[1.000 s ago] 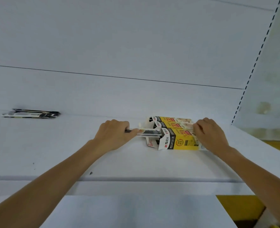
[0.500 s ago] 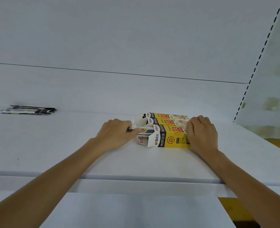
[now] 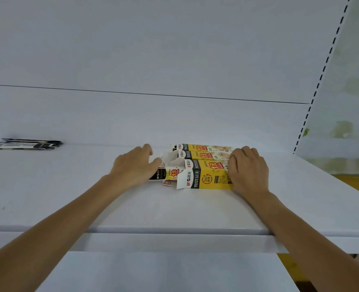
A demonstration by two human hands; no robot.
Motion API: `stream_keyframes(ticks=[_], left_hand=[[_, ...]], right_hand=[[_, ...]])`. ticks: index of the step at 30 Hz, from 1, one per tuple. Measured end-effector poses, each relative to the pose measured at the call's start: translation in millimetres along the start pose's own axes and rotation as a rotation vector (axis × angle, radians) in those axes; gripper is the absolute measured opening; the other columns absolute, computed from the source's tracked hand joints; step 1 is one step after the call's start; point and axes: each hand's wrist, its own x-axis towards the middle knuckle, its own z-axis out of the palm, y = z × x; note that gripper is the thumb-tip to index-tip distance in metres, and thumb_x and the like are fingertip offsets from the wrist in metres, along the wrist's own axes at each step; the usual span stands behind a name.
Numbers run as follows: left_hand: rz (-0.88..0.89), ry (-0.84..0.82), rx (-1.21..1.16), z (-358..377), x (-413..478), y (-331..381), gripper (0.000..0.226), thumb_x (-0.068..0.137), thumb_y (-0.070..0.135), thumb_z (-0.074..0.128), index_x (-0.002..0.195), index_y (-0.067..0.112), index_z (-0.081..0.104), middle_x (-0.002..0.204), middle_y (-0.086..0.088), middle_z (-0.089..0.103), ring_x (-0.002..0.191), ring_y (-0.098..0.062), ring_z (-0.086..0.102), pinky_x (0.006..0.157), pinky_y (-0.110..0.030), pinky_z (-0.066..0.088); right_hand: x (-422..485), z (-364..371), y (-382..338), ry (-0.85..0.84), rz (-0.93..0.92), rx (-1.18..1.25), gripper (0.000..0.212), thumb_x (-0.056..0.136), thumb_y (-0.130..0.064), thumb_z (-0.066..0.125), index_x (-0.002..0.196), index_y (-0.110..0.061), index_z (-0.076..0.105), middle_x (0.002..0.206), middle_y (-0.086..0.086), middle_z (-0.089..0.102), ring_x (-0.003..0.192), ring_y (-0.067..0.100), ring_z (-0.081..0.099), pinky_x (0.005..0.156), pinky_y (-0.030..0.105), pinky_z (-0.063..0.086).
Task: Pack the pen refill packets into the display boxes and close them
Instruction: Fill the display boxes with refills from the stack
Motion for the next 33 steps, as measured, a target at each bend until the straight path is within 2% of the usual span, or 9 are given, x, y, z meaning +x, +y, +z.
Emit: stream_keyframes(ticks=[2,7,9,11,14,18,20,26,33], left_hand=[[-0.062,-0.124,-0.193,1.8,-3.6,-8.4,0.026,0.089,0.037,0.05,0.109,0.021,0.05,0.103,0.001,0.061,0.094,-0.019,0.056,0.075,-0.029,0.043],[0.03,0.033,-0.527,10.0,-7.2,4.7,0.015,0.083,0.021,0.066,0.079,0.024,0.052,0.078,0.006,0.065,0.072,0.0,0.054,0.055,-0.008,0.036],[0.058,0.035,-0.58,15.8,-7.0,17.4,0.015,0.082,0.022,0.069,0.076,0.022,0.055,0.074,0.005,0.068,0.069,0.0,0.058,0.057,-0.004,0.038],[0.068,-0.043,-0.64,22.2,-7.2,31.0,0.007,0.084,0.023,0.067,0.082,0.018,0.063,0.081,-0.001,0.071,0.07,-0.008,0.063,0.069,-0.016,0.051],[0.123,-0.105,-0.558,29.1,-9.6,40.0,0.016,0.093,0.024,0.054,0.096,0.022,0.07,0.086,0.005,0.067,0.078,-0.01,0.062,0.078,-0.03,0.052],[0.135,0.102,-0.663,26.7,-15.0,30.1,0.006,0.083,0.025,0.067,0.078,0.028,0.067,0.08,0.014,0.066,0.069,0.001,0.057,0.062,-0.007,0.044],[0.161,0.166,-0.669,26.5,-16.2,24.4,0.012,0.078,0.023,0.072,0.071,0.029,0.065,0.076,0.016,0.066,0.066,0.002,0.056,0.061,-0.005,0.039],[0.191,0.01,-0.502,29.8,-18.3,29.0,0.016,0.088,0.019,0.061,0.098,0.02,0.074,0.089,0.011,0.062,0.083,-0.005,0.053,0.067,-0.003,0.034],[0.218,0.059,-0.427,7.8,-20.0,3.9,0.021,0.085,0.011,0.057,0.083,0.029,0.066,0.095,0.007,0.063,0.082,0.001,0.056,0.071,-0.006,0.036]], right_hand=[[0.6,1.0,0.3,-0.008,-0.003,-0.003,0.039,0.082,-0.025,0.024,0.068,-0.005,0.055,0.066,0.008,0.054,0.062,0.026,0.047,0.052,0.032,0.033],[-0.2,1.5,-0.3,-0.025,-0.018,-0.008,0.04,0.082,-0.025,0.024,0.069,-0.005,0.055,0.067,0.009,0.053,0.062,0.027,0.047,0.052,0.032,0.034],[-0.8,1.0,-0.3,-0.03,-0.023,-0.013,0.041,0.083,-0.026,0.023,0.07,-0.005,0.055,0.068,0.008,0.054,0.063,0.026,0.046,0.052,0.033,0.034],[-1.0,-0.3,-0.6,-0.036,-0.022,-0.008,0.041,0.083,-0.026,0.022,0.069,-0.005,0.055,0.067,0.008,0.054,0.062,0.025,0.044,0.052,0.032,0.032],[-1.0,-1.9,-0.9,-0.066,-0.022,0.0,0.043,0.082,-0.028,0.02,0.071,-0.005,0.055,0.069,0.008,0.054,0.063,0.024,0.043,0.054,0.032,0.031],[-0.4,-4.9,-0.8,-0.094,-0.007,0.033,0.047,0.082,-0.031,0.019,0.074,-0.005,0.057,0.073,0.008,0.056,0.067,0.023,0.043,0.057,0.032,0.033],[-1.0,-6.5,-2.3,-0.094,-0.013,0.072,0.044,0.083,-0.034,0.024,0.076,-0.007,0.059,0.075,0.006,0.058,0.069,0.022,0.047,0.059,0.032,0.036],[-3.7,-8.6,-3.4,-0.111,-0.087,0.138,0.029,0.084,-0.035,0.046,0.08,-0.011,0.06,0.081,0.002,0.057,0.075,0.02,0.05,0.064,0.029,0.033],[2.8,-23.8,-18.1,-0.093,-0.102,0.142,0.034,0.076,-0.023,0.05,0.102,-0.006,0.065,0.098,0.008,0.066,0.084,0.03,0.06,0.069,0.038,0.046]])
